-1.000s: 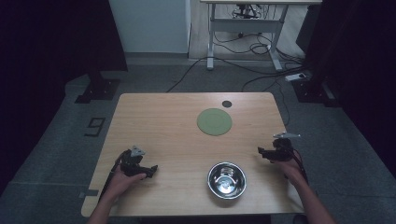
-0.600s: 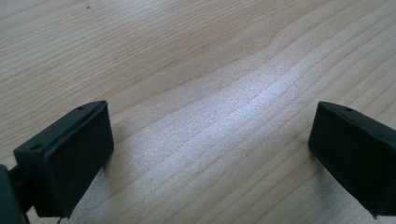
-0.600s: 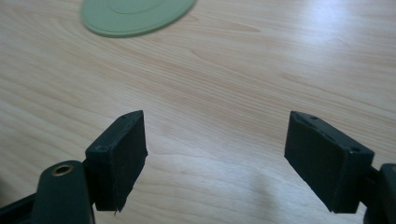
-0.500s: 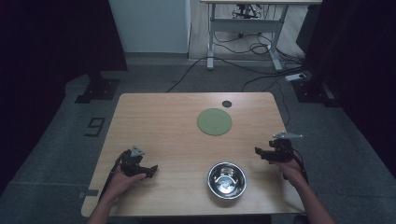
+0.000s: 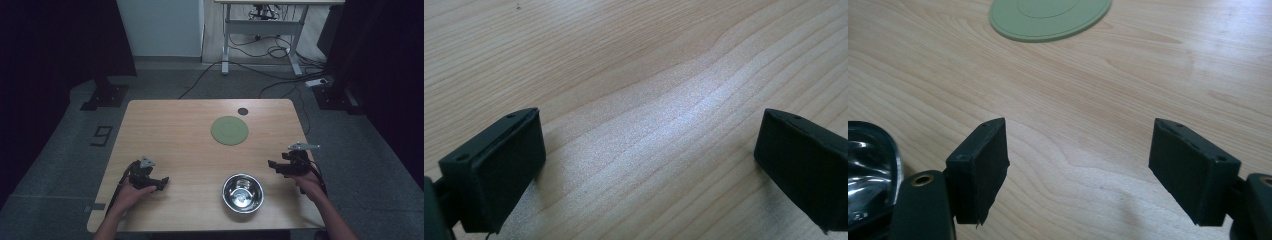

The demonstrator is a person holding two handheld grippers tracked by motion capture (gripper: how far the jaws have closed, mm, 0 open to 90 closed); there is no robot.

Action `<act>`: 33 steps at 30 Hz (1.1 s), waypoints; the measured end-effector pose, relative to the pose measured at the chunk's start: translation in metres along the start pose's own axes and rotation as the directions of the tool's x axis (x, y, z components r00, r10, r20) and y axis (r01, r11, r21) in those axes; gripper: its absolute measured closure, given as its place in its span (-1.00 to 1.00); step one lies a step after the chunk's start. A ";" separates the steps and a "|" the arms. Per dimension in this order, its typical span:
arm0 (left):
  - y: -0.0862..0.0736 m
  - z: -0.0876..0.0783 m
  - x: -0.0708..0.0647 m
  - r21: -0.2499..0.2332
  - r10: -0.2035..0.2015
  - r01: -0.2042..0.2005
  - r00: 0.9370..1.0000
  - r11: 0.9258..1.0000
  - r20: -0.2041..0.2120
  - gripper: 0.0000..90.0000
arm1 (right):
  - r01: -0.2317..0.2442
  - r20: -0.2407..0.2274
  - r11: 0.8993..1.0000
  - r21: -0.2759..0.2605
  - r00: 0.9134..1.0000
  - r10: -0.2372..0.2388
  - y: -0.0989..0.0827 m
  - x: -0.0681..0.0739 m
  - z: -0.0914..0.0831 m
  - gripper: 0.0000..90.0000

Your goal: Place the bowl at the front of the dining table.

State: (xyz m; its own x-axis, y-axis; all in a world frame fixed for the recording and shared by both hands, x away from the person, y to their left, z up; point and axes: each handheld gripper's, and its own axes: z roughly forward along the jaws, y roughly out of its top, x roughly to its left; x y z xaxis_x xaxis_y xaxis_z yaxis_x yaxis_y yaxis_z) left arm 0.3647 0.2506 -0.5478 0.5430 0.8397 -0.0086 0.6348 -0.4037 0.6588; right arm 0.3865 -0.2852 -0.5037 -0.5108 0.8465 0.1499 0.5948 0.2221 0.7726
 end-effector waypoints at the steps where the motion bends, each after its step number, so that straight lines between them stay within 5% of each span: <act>1: 0.000 0.000 0.000 0.000 0.000 0.000 1.000 1.000 0.000 -1.00 | 0.001 -0.010 1.000 0.000 1.000 -0.001 0.000 0.001 -0.001 -0.47; 19: 0.000 0.000 0.000 0.000 0.000 0.000 1.000 1.000 0.000 -1.00 | 0.072 -0.129 0.996 0.044 0.989 -0.066 0.003 0.034 0.007 -0.41; 33: 0.000 0.000 0.000 -0.001 0.001 -0.001 1.000 1.000 -0.001 -1.00 | 0.128 -0.169 0.986 0.106 0.980 -0.109 -0.001 0.054 0.020 -0.40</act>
State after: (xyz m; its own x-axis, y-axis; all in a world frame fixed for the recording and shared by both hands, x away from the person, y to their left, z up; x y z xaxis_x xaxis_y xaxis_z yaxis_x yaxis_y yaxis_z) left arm 0.3645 0.2505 -0.5479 0.5431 0.8397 -0.0073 0.6340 -0.4044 0.6592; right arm 0.3709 -0.2303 -0.5094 -0.6697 0.7237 0.1668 0.5873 0.3786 0.7154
